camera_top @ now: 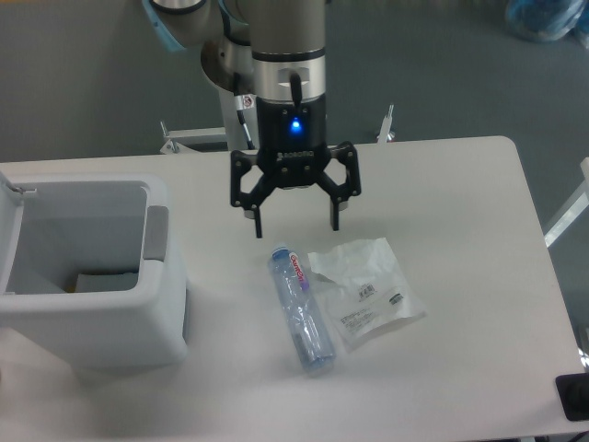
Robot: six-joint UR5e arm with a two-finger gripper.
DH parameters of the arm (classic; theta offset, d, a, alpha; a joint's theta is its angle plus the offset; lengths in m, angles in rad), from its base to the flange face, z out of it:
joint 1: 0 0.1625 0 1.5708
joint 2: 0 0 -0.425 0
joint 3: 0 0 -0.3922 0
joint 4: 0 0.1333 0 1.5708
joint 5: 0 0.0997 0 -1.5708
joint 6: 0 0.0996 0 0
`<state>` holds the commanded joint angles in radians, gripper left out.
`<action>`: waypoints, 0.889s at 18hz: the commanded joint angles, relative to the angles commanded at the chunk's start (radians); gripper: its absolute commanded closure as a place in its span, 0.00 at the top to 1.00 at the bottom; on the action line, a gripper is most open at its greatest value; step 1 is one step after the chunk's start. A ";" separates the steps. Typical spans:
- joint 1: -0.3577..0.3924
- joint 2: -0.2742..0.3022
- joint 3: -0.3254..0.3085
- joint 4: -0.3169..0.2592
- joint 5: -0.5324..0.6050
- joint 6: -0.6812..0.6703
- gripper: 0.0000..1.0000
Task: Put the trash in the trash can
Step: 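Lower the open gripper over the water bottle and plastic bag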
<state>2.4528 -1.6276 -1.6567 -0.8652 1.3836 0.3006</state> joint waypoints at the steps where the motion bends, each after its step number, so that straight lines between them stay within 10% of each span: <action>1: 0.002 0.000 0.000 0.000 0.000 0.006 1.00; 9: 0.026 -0.011 0.006 0.021 0.003 0.026 1.00; 16: 0.025 -0.081 -0.031 0.160 0.008 0.016 1.00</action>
<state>2.4774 -1.7087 -1.6874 -0.7056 1.3913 0.3161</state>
